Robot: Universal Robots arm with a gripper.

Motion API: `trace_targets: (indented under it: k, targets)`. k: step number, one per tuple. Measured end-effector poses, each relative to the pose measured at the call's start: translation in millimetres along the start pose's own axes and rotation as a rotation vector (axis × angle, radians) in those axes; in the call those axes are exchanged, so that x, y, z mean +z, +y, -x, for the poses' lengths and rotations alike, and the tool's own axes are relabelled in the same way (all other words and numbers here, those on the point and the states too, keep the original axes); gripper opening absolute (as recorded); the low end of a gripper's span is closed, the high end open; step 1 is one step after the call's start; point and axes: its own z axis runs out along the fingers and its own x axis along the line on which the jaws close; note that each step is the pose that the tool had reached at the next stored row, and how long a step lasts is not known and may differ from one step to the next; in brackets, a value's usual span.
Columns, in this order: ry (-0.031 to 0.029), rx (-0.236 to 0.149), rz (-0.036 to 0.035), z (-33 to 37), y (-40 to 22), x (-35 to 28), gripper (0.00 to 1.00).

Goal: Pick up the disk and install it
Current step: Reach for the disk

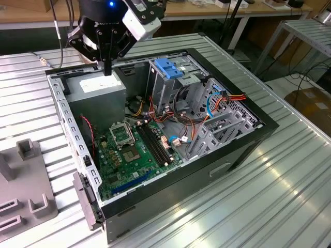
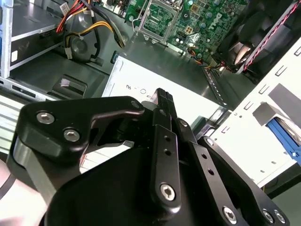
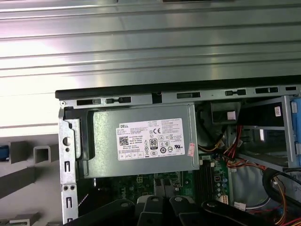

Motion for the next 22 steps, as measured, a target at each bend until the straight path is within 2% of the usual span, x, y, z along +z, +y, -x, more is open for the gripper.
trace_targets:
  k: [14,22]
  targets:
    - [0.0000,0.000,0.0000,-12.2,-0.9,-0.3,0.10]
    - [0.0000,0.000,0.0000,-22.3,-1.7,-0.6,0.10]
